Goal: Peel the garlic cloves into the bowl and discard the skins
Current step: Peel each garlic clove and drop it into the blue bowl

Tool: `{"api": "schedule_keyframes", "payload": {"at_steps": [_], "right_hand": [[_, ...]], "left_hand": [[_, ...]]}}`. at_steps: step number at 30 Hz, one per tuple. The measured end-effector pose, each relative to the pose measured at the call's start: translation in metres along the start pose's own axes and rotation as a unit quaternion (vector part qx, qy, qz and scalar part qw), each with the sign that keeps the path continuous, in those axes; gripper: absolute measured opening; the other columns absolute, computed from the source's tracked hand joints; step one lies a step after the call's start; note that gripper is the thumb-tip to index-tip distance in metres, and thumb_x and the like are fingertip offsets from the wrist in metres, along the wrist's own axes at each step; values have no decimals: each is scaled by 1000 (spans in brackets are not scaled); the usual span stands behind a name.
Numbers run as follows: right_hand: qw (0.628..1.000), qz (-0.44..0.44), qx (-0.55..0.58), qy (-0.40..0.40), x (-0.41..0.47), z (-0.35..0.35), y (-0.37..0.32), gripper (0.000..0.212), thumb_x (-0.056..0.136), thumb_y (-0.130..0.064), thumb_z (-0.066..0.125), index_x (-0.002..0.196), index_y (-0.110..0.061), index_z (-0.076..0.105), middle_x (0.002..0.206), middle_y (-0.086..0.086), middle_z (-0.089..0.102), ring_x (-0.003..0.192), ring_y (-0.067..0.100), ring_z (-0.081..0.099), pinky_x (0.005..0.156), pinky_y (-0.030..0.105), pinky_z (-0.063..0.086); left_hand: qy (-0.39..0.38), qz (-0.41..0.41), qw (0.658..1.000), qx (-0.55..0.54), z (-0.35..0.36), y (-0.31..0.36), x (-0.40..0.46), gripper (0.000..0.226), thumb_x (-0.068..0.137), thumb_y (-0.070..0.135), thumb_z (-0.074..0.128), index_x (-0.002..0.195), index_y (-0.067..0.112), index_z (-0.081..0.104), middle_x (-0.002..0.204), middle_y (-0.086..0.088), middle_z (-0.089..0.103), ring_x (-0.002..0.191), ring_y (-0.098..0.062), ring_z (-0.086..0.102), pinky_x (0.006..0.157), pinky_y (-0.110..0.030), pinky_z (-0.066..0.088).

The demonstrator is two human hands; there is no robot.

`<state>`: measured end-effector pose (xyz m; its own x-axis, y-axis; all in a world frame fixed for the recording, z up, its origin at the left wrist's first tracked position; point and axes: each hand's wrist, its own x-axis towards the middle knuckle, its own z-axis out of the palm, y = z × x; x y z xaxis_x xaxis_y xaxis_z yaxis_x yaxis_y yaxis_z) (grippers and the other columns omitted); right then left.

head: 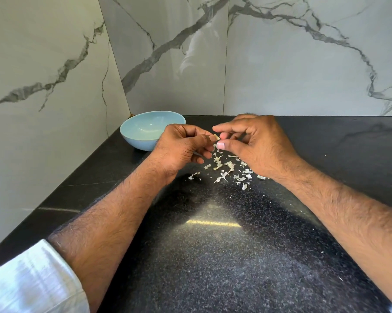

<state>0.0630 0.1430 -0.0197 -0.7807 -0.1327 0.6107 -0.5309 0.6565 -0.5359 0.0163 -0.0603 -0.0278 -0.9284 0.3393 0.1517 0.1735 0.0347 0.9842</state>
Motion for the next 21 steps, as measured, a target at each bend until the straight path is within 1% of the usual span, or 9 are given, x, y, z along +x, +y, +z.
{"api": "schedule_keyframes", "payload": {"at_steps": [4,8,10,11,13,15,18,20,21], "right_hand": [[1000,0,0,-2,1,1,4,14,90,-16,82,101,-25,83,87,-11,74,79,10,70,69,24,59],[989,94,106,-31,3,1,10,5,99,-11,72,101,-14,76,87,5,76,79,19,74,70,34,64],[968,158,193,-28,5,0,11,6,101,-7,68,104,-8,73,90,12,78,80,24,75,71,39,64],[950,190,247,-23,6,0,11,8,101,-5,67,106,-4,72,92,15,78,80,27,75,72,41,62],[916,232,326,-16,7,-3,12,12,99,0,66,111,3,68,94,21,78,80,30,74,74,40,61],[903,242,353,-23,7,-5,15,15,97,4,67,111,2,70,95,21,77,81,29,72,75,39,61],[901,251,351,-32,6,-5,20,15,94,6,68,105,0,76,93,20,76,80,25,71,76,37,60],[898,261,353,-35,6,-4,22,16,92,6,71,106,0,76,92,20,76,79,24,71,76,36,61],[897,263,354,-37,6,-4,22,17,92,5,72,108,0,76,92,20,77,80,25,72,76,36,62]], "left_hand": [[-40,-2,999,2,2,-2,0,5,97,8,75,94,5,77,83,-13,74,71,-21,70,60,-27,57],[-62,-11,998,-18,2,-1,0,14,102,3,65,96,8,77,87,-14,73,75,-24,71,61,-31,57],[-61,-11,998,-16,3,0,-1,23,102,-5,56,100,6,75,89,-14,74,74,-25,70,60,-31,56],[-55,-6,998,-8,4,1,-1,27,101,-10,52,100,5,75,89,-15,75,73,-25,70,59,-31,56],[-37,7,999,17,4,2,-2,30,98,-12,48,97,5,73,93,-17,77,74,-26,70,59,-31,54],[-20,13,999,37,4,4,-3,27,100,-7,47,93,2,72,97,-20,78,76,-28,71,59,-31,51],[-12,0,999,33,4,5,-2,27,105,2,44,95,7,68,94,-22,77,75,-32,68,57,-31,49],[-14,-15,999,31,6,4,-2,23,111,17,49,97,8,64,88,-19,75,72,-30,67,56,-32,48],[-12,-15,999,41,7,3,-2,25,111,26,55,93,10,62,83,-17,73,70,-28,67,56,-32,48]]}}
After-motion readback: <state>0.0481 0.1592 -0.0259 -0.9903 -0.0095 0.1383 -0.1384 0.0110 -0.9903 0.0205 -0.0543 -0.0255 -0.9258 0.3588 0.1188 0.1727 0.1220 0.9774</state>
